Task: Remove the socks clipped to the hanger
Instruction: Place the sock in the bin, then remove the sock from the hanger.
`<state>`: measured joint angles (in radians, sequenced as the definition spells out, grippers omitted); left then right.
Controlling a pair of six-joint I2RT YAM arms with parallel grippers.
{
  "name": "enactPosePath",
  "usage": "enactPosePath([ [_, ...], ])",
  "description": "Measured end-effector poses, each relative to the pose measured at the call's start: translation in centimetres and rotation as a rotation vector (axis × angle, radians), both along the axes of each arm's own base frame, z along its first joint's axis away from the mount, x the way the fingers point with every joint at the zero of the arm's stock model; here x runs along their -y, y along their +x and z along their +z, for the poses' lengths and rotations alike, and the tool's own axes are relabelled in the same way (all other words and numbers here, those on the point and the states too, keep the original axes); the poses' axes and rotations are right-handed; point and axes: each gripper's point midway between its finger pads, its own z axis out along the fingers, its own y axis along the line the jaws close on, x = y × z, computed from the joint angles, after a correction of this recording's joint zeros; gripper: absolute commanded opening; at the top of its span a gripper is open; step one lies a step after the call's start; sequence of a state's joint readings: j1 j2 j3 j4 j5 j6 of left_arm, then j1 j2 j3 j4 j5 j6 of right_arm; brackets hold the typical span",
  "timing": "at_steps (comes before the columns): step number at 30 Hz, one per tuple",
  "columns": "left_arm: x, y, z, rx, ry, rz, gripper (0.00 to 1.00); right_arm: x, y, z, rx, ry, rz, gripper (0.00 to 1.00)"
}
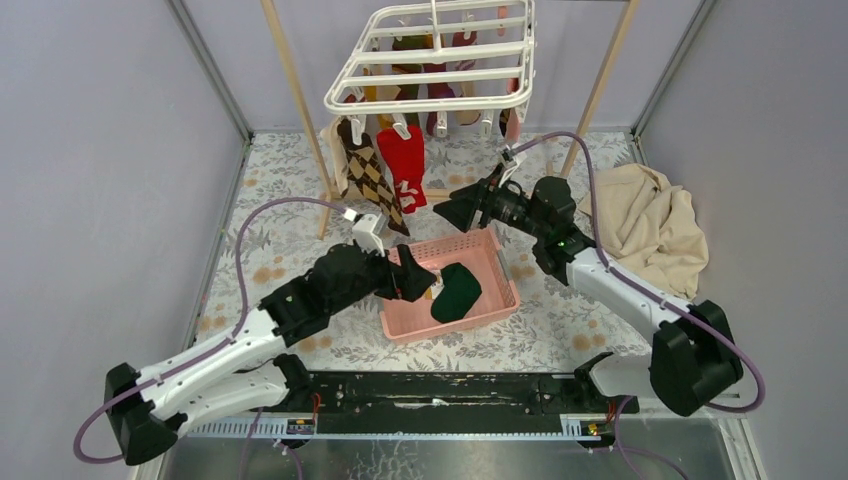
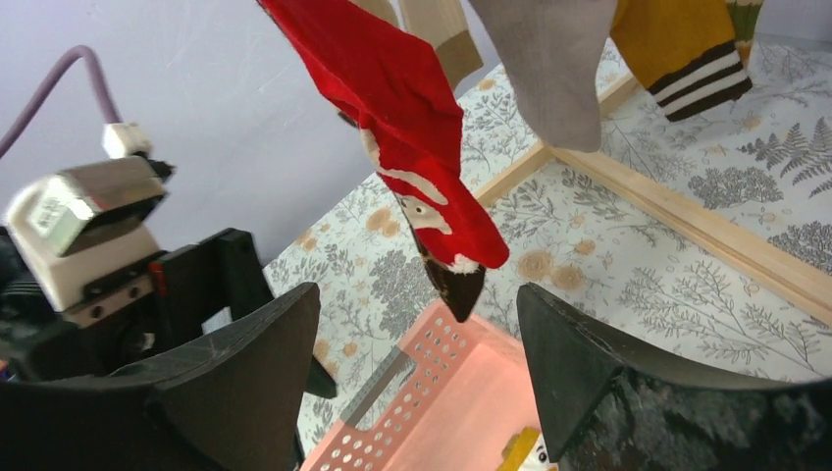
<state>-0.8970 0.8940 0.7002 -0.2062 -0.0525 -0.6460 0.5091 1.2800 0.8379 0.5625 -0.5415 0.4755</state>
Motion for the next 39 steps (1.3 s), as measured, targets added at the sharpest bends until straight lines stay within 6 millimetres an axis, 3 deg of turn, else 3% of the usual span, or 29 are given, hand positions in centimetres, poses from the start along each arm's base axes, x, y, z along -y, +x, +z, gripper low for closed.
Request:
enactPosePath([
  [4, -1.4, 0.0, 1.2, 0.032, -0.015, 0.048, 0.99, -0.9, 1.4, -0.3, 0.028, 0.016, -0.010, 0.82],
  [17, -3.4, -0.3, 1.0, 0.026, 0.020, 0.104, 0.99, -3.6, 6.4, -0.5, 0.100, 0.064, -0.023, 0.82],
  [21, -3.6, -0.4, 0.7, 0.018, 0.033, 0.105, 0.99, -4.9, 6.2, -0.2, 0.102, 0.109, 0.049, 0.81],
  [25, -3.6, -0.4, 0.5, 0.012, 0.041, 0.106, 0.99, -6.0, 4.6, 0.1, 0.091, 0.148, 0.138, 0.79],
  [28, -3.5, -0.3, 0.4, 0.010, 0.044, 0.106, 0.99, -6.8, 3.1, 1.1, 0.107, 0.180, 0.202, 0.70],
  [31, -3.5, -0.3, 0.4, 0.010, 0.044, 0.106, 0.99, -7.2, 2.1, 1.7, 0.114, 0.200, 0.243, 0.51],
  [35, -3.5, -0.3, 0.3, 0.008, 0.046, 0.106, 0.99, -7.3, 1.5, 1.8, 0.097, 0.210, 0.272, 0.34],
  [39, -3.5, -0.2, 0.4, 0.009, 0.050, 0.108, 0.99, -7.2, 1.1, 1.4, 0.064, 0.213, 0.274, 0.25],
])
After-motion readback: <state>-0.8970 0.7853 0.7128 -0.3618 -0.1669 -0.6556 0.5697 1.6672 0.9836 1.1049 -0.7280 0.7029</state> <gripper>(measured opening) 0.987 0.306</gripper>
